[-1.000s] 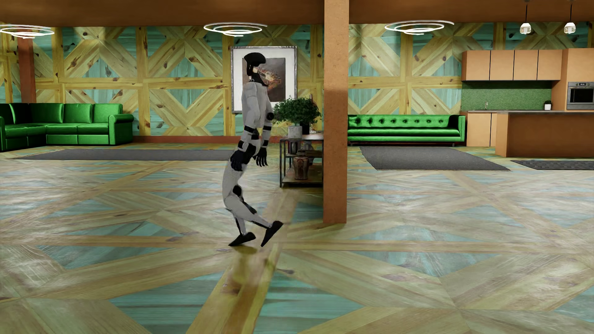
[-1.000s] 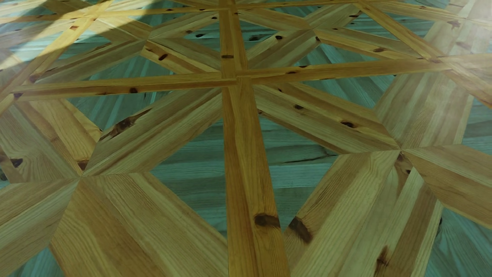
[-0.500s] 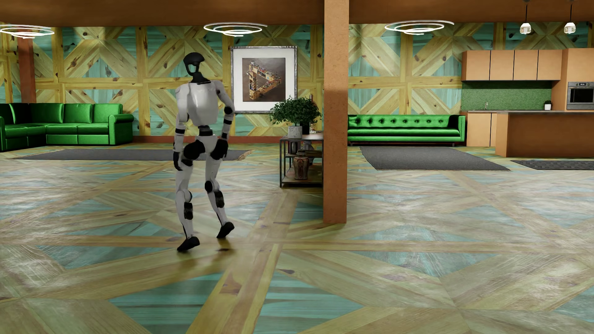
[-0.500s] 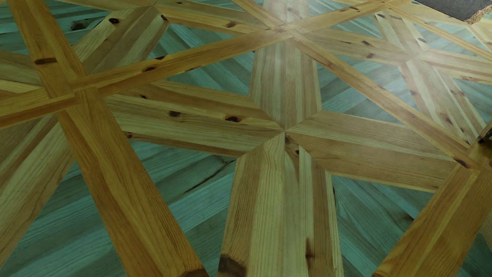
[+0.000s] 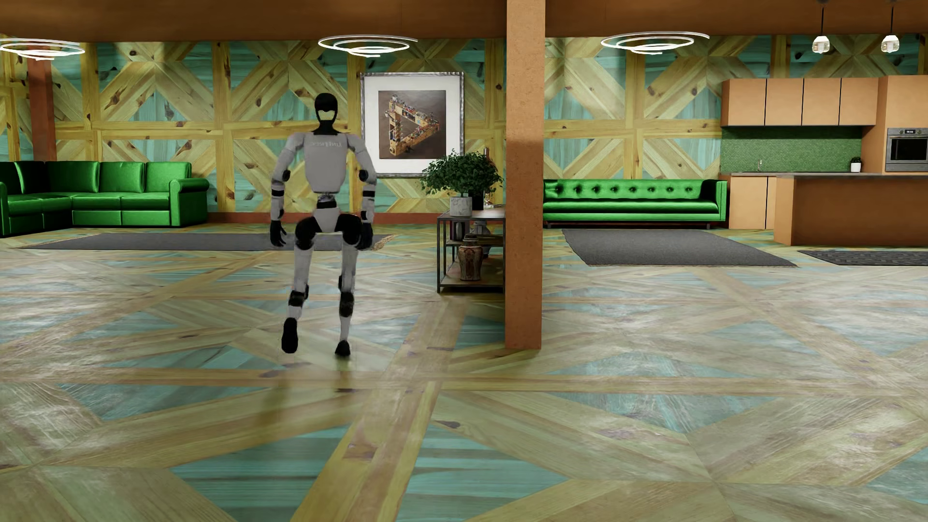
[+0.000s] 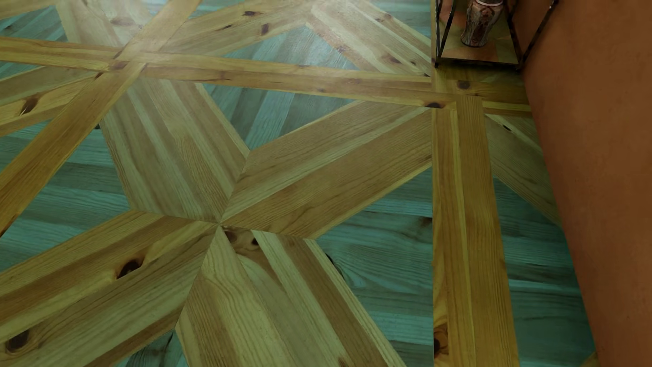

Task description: Go around the corner

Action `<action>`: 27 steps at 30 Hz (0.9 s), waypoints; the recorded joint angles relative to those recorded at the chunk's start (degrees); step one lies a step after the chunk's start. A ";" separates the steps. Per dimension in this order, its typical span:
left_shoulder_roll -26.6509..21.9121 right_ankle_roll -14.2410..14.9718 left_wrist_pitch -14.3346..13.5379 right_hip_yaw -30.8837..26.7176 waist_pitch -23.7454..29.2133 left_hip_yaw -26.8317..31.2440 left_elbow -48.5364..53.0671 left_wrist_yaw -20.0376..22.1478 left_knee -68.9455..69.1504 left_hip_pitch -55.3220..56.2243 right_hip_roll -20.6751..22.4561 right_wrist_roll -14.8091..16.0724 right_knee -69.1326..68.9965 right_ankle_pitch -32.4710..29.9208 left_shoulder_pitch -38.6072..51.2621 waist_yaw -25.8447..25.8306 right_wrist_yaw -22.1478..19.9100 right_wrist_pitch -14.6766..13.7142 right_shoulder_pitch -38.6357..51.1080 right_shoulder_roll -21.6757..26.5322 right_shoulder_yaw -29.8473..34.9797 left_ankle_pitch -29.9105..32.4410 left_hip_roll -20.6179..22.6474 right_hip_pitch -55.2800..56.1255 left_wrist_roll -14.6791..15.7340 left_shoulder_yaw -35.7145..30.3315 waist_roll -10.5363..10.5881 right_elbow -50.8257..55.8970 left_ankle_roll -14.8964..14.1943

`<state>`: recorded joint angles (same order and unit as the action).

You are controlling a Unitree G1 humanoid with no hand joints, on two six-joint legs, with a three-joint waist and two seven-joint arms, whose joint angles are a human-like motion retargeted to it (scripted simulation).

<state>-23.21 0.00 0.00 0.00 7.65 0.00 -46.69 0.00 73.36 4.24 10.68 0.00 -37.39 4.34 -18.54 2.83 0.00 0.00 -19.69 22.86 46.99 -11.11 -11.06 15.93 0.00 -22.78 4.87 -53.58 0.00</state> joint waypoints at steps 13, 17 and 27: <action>1.71 0.00 0.00 0.00 -2.51 0.00 -10.15 0.00 -22.95 24.87 -12.82 0.00 -22.56 -9.81 -7.83 18.46 0.00 0.00 12.98 0.88 -23.25 -1.45 8.82 -28.66 0.00 -7.52 -3.80 18.37 0.00; 3.84 0.00 0.00 0.00 -0.97 0.00 3.18 0.00 -35.03 3.01 -8.00 0.00 -41.11 -9.08 -2.23 1.09 0.00 0.00 4.58 0.23 -17.02 -1.99 12.45 -5.36 0.00 -3.22 -0.01 10.84 0.00; 4.19 0.00 0.00 0.00 -3.36 0.00 14.09 0.00 -29.67 -23.17 -2.97 0.00 1.92 -17.06 6.49 -13.83 0.00 0.00 -7.66 -1.47 3.56 10.37 2.62 14.33 0.00 7.97 2.80 -6.54 0.00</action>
<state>-19.02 0.00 0.00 0.00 4.29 0.00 -32.60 0.00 43.69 -18.93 7.71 0.00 -35.48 -12.71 -12.05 -11.01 0.00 0.00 -27.35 21.40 50.54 -0.74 -8.45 30.27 0.00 -14.82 7.67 -60.12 0.00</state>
